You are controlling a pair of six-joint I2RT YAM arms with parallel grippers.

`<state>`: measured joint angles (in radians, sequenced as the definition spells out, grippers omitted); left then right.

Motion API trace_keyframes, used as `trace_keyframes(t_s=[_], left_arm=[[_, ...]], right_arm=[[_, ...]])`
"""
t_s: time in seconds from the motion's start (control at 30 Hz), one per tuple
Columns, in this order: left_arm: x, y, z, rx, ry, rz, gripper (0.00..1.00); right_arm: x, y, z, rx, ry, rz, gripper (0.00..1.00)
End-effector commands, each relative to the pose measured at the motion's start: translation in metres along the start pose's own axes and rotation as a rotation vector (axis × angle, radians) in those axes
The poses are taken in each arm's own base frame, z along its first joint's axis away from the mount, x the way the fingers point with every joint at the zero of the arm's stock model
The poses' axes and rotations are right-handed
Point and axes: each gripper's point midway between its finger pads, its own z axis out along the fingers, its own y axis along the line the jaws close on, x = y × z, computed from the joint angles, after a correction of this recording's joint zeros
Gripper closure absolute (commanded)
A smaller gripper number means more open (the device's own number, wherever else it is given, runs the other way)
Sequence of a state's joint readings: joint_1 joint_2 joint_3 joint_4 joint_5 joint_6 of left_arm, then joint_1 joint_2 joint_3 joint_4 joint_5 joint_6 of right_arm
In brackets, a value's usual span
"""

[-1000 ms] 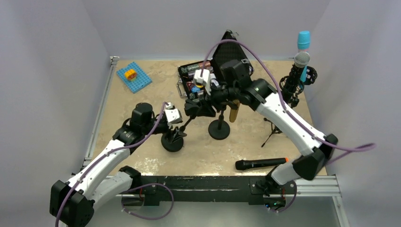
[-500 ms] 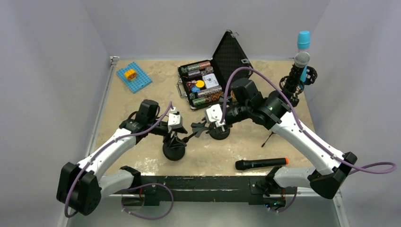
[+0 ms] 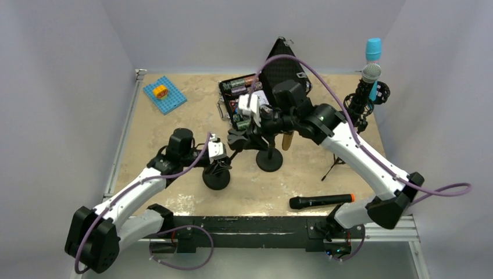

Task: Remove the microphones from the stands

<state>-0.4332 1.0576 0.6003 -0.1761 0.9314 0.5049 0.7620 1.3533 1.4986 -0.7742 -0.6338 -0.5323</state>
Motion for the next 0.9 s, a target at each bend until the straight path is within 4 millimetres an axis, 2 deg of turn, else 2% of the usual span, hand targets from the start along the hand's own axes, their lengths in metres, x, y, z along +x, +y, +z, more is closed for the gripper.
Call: trace_keyframes(t_s=[0.0,0.07,0.13,0.17,0.2,0.23,0.27,0.4,0.43,0.53,0.63,0.87], left_arm=[[-0.042,0.060,-0.015,-0.460,-0.130,0.059,1.00],[-0.040,0.070,-0.016,-0.547,-0.126,0.001,1.00],[-0.036,0.071,-0.012,-0.554,-0.130,-0.060,1.00],[-0.034,0.070,-0.010,-0.544,-0.131,-0.079,0.94],[-0.033,0.067,-0.008,-0.525,-0.131,-0.086,0.83],[-0.033,0.062,-0.007,-0.503,-0.130,-0.084,0.67],[-0.035,0.056,-0.007,-0.477,-0.131,-0.076,0.58],[-0.045,0.016,-0.012,-0.287,-0.128,-0.008,0.28],[-0.047,0.004,-0.013,-0.229,-0.129,0.013,0.23],[-0.046,-0.026,-0.015,-0.064,-0.103,0.035,0.21],[-0.046,-0.041,-0.012,0.051,-0.089,0.040,0.22],[-0.038,-0.037,0.005,0.157,-0.098,0.100,0.28]], right_arm=[[-0.016,-0.043,-0.009,0.314,0.059,0.607,1.00],[-0.012,-0.041,-0.008,0.334,0.079,0.633,1.00],[-0.015,-0.041,-0.003,0.316,0.056,0.609,1.00],[-0.015,-0.040,-0.001,0.292,0.060,0.591,1.00],[-0.015,-0.037,0.002,0.260,0.065,0.564,1.00],[-0.015,-0.033,0.005,0.220,0.064,0.516,1.00],[-0.014,-0.028,0.006,0.180,0.062,0.460,1.00],[-0.013,-0.011,0.002,0.073,0.001,0.174,1.00],[-0.014,-0.007,0.001,0.059,-0.032,0.083,1.00],[-0.009,0.004,-0.004,0.037,-0.108,-0.216,1.00],[-0.002,0.012,-0.005,0.009,-0.127,-0.412,1.00],[-0.003,0.017,-0.006,-0.030,-0.115,-0.576,1.00]])
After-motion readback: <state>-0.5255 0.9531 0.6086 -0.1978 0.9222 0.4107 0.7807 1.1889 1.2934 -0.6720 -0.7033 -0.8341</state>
